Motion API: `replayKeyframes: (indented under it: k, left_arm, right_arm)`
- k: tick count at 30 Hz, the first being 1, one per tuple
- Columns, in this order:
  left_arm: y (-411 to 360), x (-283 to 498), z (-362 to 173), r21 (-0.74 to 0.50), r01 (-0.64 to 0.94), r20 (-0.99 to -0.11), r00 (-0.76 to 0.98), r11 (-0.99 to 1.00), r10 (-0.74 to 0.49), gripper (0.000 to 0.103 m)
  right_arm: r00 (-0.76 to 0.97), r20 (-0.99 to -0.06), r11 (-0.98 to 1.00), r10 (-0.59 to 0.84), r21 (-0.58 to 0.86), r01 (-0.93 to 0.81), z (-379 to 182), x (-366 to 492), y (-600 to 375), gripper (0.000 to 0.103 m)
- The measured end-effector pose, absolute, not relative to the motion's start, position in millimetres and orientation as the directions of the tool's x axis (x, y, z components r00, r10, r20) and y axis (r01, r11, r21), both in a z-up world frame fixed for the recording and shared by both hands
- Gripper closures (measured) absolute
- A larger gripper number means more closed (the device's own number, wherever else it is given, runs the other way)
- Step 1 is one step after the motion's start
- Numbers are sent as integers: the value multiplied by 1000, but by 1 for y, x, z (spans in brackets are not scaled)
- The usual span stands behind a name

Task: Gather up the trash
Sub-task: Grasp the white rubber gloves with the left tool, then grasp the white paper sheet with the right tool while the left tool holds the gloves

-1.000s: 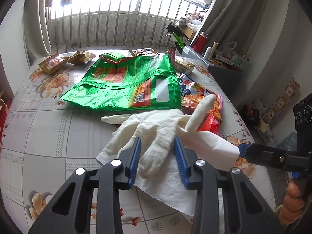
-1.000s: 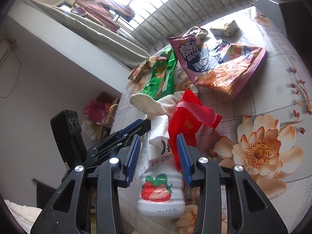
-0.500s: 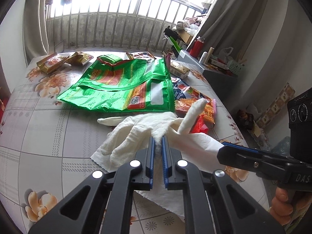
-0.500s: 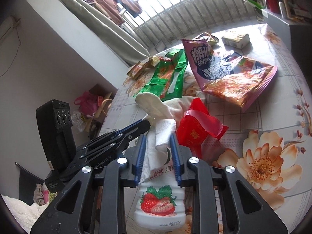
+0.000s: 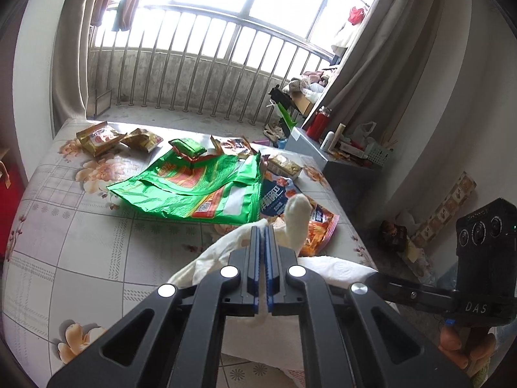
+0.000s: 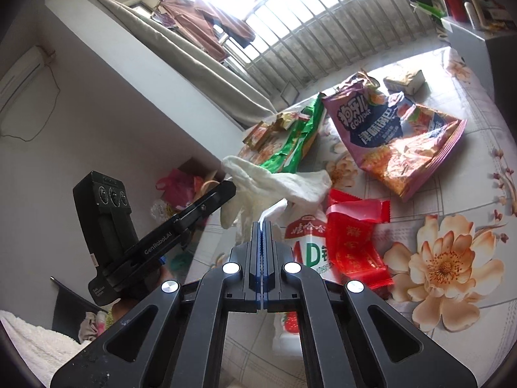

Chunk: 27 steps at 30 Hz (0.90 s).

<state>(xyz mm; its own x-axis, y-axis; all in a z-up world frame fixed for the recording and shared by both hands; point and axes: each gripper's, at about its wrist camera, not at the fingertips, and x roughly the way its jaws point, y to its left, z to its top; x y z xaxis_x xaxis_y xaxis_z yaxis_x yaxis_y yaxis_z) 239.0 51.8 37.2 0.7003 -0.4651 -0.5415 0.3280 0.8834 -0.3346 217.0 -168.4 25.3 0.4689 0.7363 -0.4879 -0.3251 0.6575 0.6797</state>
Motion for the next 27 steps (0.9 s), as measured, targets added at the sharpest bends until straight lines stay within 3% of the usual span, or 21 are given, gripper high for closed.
replayKeyframes:
  k: [27]
  left_arm:
    - [59, 154, 119, -330, 412, -387, 761, 849, -520, 101]
  right_arm:
    - [554, -250, 514, 795, 762, -394, 81, 131, -245, 103]
